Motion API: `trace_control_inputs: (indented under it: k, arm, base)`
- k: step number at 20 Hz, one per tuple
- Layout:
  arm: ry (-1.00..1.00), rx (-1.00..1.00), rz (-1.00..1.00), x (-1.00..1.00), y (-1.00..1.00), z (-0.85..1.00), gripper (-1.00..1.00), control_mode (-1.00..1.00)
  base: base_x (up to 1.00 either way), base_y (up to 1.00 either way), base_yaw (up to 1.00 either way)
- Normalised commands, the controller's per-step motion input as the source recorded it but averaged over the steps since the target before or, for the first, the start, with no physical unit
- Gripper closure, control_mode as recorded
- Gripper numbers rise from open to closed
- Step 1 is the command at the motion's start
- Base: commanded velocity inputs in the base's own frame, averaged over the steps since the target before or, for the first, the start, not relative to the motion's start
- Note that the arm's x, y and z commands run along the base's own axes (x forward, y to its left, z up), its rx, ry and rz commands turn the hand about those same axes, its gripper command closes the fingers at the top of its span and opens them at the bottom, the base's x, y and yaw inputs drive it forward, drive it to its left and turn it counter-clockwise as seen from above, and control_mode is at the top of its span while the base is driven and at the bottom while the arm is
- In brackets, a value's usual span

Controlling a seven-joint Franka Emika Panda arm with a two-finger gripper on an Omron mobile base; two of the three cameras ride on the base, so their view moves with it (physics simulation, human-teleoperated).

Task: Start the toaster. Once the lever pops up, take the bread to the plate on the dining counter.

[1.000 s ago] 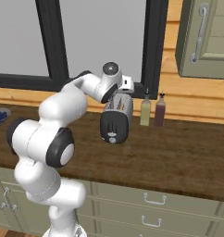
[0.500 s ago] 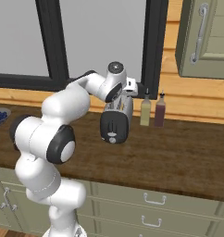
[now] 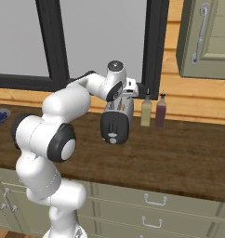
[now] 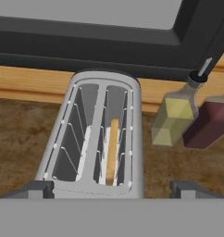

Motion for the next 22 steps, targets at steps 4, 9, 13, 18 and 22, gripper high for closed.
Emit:
trace_control_inputs:
  k: [4,9,13,18,22]
  arm:
    - [0.00,0.00,0.00,0.00,0.00,0.00,-1.00,-1.00]
    - [0.00,0.00,0.00,0.00,0.00,0.00,-1.00,-1.00]
    - [0.00,0.00,0.00,0.00,0.00,0.00,-1.00,-1.00]
    - [0.00,0.00,0.00,0.00,0.00,0.00,-1.00,-1.00]
    - [0.00,0.00,0.00,0.00,0.00,0.00,-1.00,-1.00]
  base:
    - [0.00,0.00,0.00]
    - [0.00,0.00,0.00]
    - [0.00,0.00,0.00]
    - [0.00,0.00,0.00]
    - [0.00,0.00,0.00]
